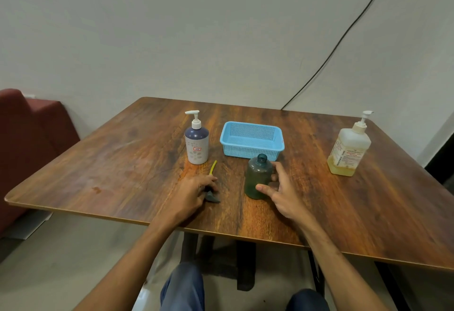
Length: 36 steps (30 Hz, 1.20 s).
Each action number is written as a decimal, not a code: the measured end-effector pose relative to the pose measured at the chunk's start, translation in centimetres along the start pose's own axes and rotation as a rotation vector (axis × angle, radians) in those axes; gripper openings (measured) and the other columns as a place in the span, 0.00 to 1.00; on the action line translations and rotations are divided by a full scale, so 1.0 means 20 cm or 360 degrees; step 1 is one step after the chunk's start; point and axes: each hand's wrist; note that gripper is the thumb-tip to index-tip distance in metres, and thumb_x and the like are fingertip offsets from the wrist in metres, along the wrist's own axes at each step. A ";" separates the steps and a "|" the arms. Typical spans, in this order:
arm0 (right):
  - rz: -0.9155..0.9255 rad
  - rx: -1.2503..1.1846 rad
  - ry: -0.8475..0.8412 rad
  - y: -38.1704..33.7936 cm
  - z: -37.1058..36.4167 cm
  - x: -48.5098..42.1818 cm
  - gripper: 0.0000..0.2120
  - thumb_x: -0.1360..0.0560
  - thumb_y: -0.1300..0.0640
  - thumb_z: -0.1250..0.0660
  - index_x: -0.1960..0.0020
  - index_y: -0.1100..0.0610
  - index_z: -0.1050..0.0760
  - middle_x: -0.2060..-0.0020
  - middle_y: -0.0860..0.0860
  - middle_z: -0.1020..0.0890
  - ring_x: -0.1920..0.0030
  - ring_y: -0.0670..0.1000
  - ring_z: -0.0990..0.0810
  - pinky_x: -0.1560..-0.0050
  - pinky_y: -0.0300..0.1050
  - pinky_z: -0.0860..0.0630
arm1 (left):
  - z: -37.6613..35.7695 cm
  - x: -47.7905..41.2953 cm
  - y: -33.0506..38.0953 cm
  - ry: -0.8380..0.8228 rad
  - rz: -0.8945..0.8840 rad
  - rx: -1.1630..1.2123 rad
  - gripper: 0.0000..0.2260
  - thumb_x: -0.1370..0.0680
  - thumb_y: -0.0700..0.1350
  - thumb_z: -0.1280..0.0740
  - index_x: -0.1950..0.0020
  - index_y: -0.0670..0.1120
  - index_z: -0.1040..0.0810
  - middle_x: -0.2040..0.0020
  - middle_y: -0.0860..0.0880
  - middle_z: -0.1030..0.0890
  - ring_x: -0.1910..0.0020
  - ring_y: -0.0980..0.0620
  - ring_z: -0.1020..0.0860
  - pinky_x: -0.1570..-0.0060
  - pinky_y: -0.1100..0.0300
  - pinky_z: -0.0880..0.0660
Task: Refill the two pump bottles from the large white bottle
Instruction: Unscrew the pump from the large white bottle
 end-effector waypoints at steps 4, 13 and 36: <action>0.0009 -0.0004 -0.0001 -0.01 0.00 0.01 0.32 0.25 0.61 0.26 0.28 0.43 0.35 0.33 0.45 0.24 0.35 0.47 0.23 0.34 0.52 0.24 | 0.01 0.00 0.00 -0.0050 0.0005 -0.0009 0.18 0.25 0.29 0.33 0.45 0.50 0.16 0.32 0.54 0.23 0.30 0.64 0.31 0.31 0.62 0.29; 0.0028 -0.0017 -0.0026 -0.05 0.02 0.04 0.31 0.26 0.57 0.25 0.30 0.41 0.35 0.37 0.39 0.24 0.36 0.43 0.23 0.45 0.34 0.23 | 0.05 0.00 0.04 -0.0052 0.0055 0.0053 0.27 0.24 0.27 0.38 0.39 0.57 0.21 0.29 0.58 0.27 0.32 0.72 0.33 0.31 0.69 0.31; 0.0407 -0.0113 0.1168 -0.21 0.87 0.06 0.18 0.25 0.57 0.25 0.37 0.51 0.23 0.41 0.47 0.19 0.42 0.46 0.19 0.43 0.47 0.19 | -0.48 -0.85 1.22 0.0360 -0.0202 0.1240 0.18 0.21 0.35 0.33 0.32 0.48 0.23 0.39 0.53 0.18 0.39 0.57 0.20 0.37 0.56 0.22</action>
Point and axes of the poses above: each hand's wrist, its own x-axis away from the middle knuckle, its own z-axis out of the back of the hand, y = z × x
